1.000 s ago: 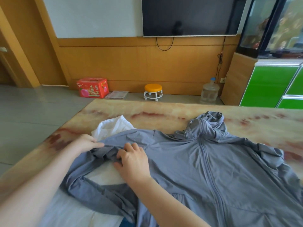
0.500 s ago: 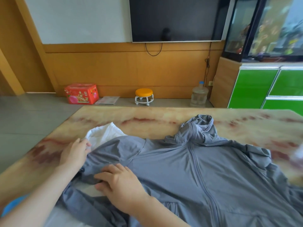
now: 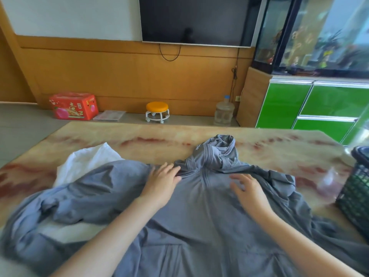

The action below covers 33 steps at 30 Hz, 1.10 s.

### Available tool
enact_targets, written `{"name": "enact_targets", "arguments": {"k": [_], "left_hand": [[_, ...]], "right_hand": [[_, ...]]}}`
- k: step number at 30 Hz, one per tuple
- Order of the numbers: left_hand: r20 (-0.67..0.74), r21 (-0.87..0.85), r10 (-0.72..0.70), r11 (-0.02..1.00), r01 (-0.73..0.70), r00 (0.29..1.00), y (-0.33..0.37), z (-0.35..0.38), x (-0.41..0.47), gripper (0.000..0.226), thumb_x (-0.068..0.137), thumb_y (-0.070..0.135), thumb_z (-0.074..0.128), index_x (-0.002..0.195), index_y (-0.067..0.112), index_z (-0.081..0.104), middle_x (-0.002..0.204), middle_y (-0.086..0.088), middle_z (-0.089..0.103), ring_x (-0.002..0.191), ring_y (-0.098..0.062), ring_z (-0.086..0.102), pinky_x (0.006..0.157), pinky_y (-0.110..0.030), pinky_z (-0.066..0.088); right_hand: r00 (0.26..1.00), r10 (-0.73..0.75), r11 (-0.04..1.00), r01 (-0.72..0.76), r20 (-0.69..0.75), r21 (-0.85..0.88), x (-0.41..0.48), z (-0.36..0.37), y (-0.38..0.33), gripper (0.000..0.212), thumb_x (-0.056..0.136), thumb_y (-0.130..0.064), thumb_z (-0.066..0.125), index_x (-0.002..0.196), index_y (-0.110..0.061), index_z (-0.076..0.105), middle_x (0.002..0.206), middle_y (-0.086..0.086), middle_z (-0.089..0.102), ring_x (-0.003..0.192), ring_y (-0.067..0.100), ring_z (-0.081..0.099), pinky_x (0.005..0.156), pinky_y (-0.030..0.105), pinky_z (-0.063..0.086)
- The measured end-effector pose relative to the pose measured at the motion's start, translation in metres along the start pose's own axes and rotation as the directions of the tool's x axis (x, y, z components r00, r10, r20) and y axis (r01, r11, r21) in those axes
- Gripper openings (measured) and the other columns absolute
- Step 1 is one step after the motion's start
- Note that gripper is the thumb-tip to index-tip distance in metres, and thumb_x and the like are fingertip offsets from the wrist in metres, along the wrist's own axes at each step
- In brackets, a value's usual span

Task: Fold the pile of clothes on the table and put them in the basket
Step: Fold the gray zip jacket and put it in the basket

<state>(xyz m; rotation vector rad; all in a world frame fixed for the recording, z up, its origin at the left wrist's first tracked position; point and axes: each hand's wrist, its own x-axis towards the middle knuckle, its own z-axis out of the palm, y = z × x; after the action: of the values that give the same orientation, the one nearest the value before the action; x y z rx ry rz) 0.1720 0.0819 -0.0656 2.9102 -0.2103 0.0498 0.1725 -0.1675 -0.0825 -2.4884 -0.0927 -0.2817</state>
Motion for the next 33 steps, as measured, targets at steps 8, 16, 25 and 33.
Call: {"name": "enact_targets", "arguments": {"k": [8,16,25,33], "left_hand": [[-0.043,-0.041,-0.219,0.975,0.217,0.975,-0.012,0.014,0.072,0.031,0.088,0.033,0.06,0.108,0.01,0.059,0.111,-0.013,0.059,0.108,-0.032,0.053,0.083,-0.035,0.043],[-0.437,-0.109,-0.379,0.922,0.37,0.816,-0.016,0.023,0.104,0.015,0.093,0.013,0.051,0.105,0.005,0.054,0.11,-0.018,0.058,0.105,-0.038,0.052,0.081,-0.043,0.039],[-0.513,-0.176,-0.172,0.98,0.093,0.841,0.059,0.042,0.061,0.063,0.076,-0.01,0.057,0.135,0.006,0.044,0.143,-0.021,0.032,0.128,-0.042,0.033,0.11,-0.049,0.023],[0.079,-0.025,0.166,0.986,-0.164,0.983,0.183,0.092,-0.011,0.066,0.086,0.068,-0.001,0.146,0.042,-0.007,0.156,0.01,-0.016,0.143,-0.014,-0.019,0.116,-0.05,-0.009]], "right_hand": [[0.976,0.19,0.922,-0.141,0.105,-0.36,0.094,-0.016,0.042,0.062,0.08,-0.056,0.063,0.13,-0.021,0.051,0.13,0.007,0.052,0.122,0.032,0.033,0.099,0.036,0.027],[0.989,0.021,0.906,-0.08,-0.143,-0.416,0.108,-0.007,0.052,0.019,0.088,-0.028,0.062,0.104,-0.018,0.064,0.116,0.006,0.06,0.117,0.029,0.038,0.091,0.034,0.023],[0.978,0.197,0.98,-0.197,0.065,-0.014,0.101,-0.06,0.085,0.027,0.087,-0.028,0.064,0.102,-0.006,0.067,0.107,0.014,0.067,0.1,0.027,0.058,0.081,0.03,0.043],[0.882,0.331,0.938,-0.345,0.335,-0.017,0.062,-0.115,0.118,0.032,0.084,-0.032,0.069,0.069,-0.005,0.061,0.064,0.003,0.051,0.061,0.015,0.046,0.058,0.025,0.036]]}}
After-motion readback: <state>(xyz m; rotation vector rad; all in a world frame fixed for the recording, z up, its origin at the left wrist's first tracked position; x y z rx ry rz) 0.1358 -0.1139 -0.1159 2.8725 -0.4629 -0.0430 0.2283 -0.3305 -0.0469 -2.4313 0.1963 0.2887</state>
